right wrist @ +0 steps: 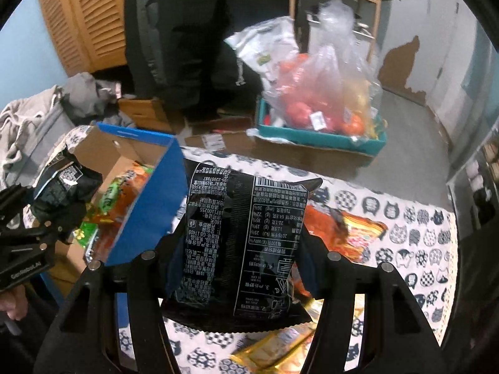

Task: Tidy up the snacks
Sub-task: 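Carry both black bags with the left and right tools over the box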

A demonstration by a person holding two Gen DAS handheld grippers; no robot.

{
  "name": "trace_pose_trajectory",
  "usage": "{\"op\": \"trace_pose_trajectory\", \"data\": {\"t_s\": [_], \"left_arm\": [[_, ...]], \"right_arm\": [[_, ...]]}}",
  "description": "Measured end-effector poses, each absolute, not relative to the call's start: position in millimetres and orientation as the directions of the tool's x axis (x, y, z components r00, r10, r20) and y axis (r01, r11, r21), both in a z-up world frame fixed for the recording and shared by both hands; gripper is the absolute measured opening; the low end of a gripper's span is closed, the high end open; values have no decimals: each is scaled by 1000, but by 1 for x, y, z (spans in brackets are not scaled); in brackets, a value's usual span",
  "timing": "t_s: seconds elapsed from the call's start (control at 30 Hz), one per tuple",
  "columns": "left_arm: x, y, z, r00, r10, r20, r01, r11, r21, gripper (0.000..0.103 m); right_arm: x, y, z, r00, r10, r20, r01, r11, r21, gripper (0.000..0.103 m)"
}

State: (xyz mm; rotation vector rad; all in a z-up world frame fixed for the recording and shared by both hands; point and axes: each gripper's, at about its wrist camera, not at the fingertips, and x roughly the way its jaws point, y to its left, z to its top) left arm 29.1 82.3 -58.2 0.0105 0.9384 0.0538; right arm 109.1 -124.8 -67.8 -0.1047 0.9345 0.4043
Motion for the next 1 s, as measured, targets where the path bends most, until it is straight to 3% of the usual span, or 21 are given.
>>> {"op": "trace_pose_trajectory", "data": {"t_s": [0.87,0.93,1.0], "left_arm": [[-1,176,-101,470,89,-878,-239,971,-29,59],[-1,178,-103,454,102,-885,-251,968,-17,61],[-3,179,-102,449,98,-888,-251,968,-20,70]], "right_arm": [[95,3,-65,410,416,-812,-563,815,134,60],[93,9,-67,392,428,-815,-574,806,147,60],[91,15,-70,380,436,-816,-583,797,154,60]]}}
